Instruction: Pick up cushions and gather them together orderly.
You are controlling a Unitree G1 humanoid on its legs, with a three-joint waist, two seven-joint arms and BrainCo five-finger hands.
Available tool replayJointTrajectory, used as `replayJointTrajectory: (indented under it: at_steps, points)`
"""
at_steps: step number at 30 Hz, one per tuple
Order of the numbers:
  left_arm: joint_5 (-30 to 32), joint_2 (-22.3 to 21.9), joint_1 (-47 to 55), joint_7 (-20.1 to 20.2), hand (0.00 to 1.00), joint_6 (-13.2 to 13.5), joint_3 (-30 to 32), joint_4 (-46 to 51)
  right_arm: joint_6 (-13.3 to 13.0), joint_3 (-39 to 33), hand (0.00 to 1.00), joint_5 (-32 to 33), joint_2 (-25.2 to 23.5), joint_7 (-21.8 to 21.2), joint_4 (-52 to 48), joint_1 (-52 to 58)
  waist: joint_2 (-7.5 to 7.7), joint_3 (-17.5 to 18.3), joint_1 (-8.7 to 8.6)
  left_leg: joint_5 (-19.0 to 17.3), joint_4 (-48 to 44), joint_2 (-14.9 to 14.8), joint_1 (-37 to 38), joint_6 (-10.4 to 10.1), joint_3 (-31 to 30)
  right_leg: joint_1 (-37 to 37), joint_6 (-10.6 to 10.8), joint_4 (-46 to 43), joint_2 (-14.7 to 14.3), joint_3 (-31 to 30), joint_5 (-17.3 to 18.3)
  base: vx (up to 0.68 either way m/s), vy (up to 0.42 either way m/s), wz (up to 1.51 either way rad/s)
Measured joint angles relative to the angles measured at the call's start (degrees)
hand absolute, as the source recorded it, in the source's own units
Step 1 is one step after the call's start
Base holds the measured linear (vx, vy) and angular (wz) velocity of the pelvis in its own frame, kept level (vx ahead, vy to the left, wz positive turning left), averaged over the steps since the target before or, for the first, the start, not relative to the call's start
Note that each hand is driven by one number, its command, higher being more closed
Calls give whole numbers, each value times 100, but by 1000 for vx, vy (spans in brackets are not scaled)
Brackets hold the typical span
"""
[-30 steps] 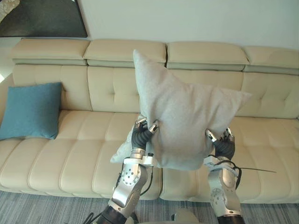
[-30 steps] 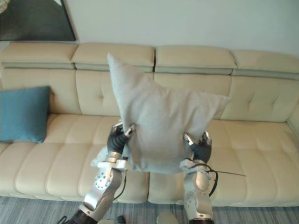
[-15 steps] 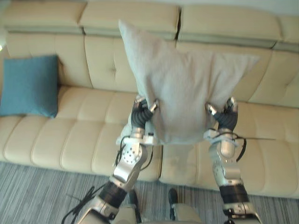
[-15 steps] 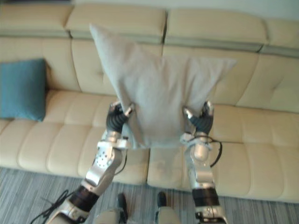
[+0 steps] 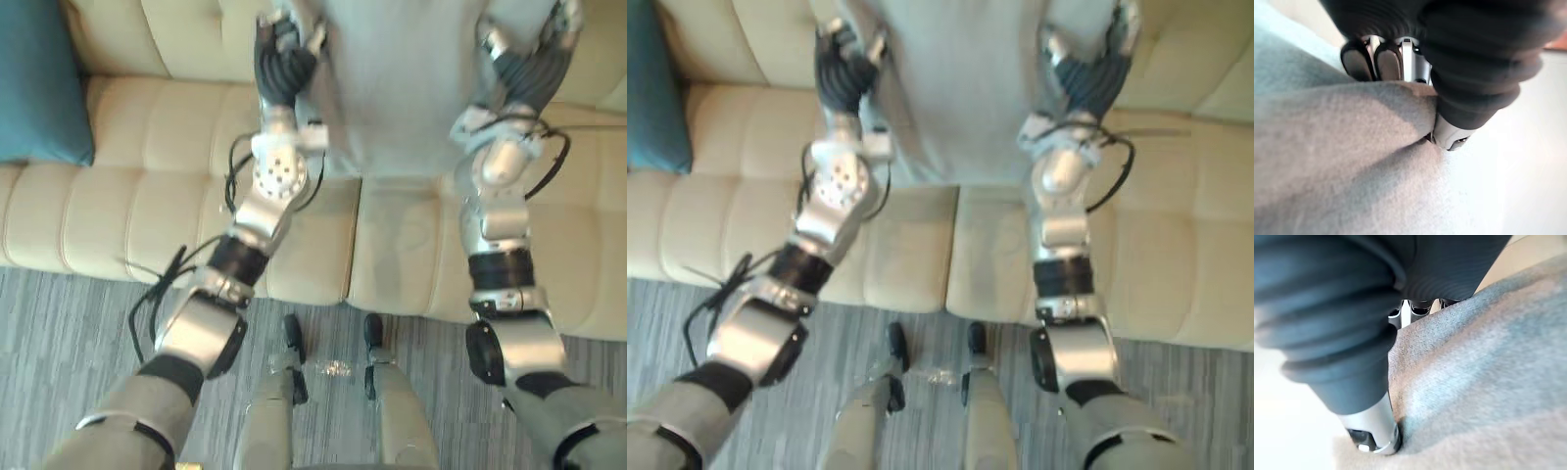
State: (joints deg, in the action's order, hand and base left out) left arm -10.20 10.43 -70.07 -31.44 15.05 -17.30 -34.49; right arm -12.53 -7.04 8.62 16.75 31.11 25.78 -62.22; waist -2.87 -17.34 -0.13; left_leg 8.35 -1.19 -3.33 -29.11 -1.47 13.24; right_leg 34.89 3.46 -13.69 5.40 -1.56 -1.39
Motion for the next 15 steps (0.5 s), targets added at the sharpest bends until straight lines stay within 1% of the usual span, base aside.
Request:
replayJointTrajectory:
  at_steps: [2, 3, 4, 6, 7, 8, 9, 12, 13, 15]
  points:
    - [286, -21, -382, 3, 100, -147, 56, -291, 22, -71, 100, 16, 70, 115, 307, -343, -116, -109, -17, 190, 317, 34, 1, -57, -108, 132, 0, -37, -2, 28, 1, 16, -18, 11]
    - [320, -28, -438, 3, 100, -170, 62, -345, 22, -98, 100, 19, 78, 124, 329, -393, -151, -143, -24, 213, 349, 37, 3, -60, -136, 136, 0, -37, 0, 46, 1, 25, -26, 12]
    - [351, -16, -648, 15, 100, -207, 93, -608, 21, -174, 100, 34, 103, 139, 596, -627, -199, -222, -47, 285, 446, 25, 0, -93, -181, 178, 0, -53, 8, 85, 1, 22, -33, 7]
    - [352, -79, -967, 21, 100, -360, 272, -975, 42, -190, 100, 52, 146, 151, 1009, -1057, -203, -275, -47, 404, 616, 34, -91, -116, -195, 388, 0, -102, 6, 82, 1, 20, -38, -1]
    - [352, -87, -1022, 18, 100, -392, 289, -1039, 42, -189, 100, 58, 145, 151, 1042, -1122, -209, -301, -49, 423, 657, 34, -94, -118, -198, 415, 0, -108, 4, 83, 1, 0, 0, 0]
    - [352, -89, -1123, 16, 0, -458, 395, -1161, 43, -190, 100, 108, 147, 153, 1159, -1289, -212, -379, -62, 453, 702, 36, -127, -132, -199, 478, 0, -116, 2, 80, 1, 0, 0, 0]
    - [395, -107, -1193, 11, 0, -504, 477, -1250, 44, -191, 0, 154, 160, 156, 1194, -1411, -227, -416, -69, 463, 703, 38, -212, -133, -201, 569, 0, -123, 3, 79, 1, 0, 0, 0]
    - [567, -130, -1374, -76, 0, -630, 573, -1417, 43, -190, 0, 164, 199, 155, 1393, -1700, -229, -426, -79, 535, 703, 42, -497, -232, -245, 842, -3, -140, 15, 80, -2, 23, -22, 7]
    - [574, -223, -1461, -94, 0, -696, 633, -1473, 31, -183, 0, 171, 199, 151, 1396, -1767, -232, -438, -79, 584, 703, 39, -616, -301, -289, 948, -10, -153, 21, 94, -6, 24, -19, 12]
    - [659, -303, -1500, -90, 0, -752, 708, -1475, 32, -181, 0, 254, 192, 151, 1396, -1823, -235, -449, -75, 624, 703, 30, -710, -359, -289, 1037, -10, -167, 25, 129, -6, 25, -17, 11]
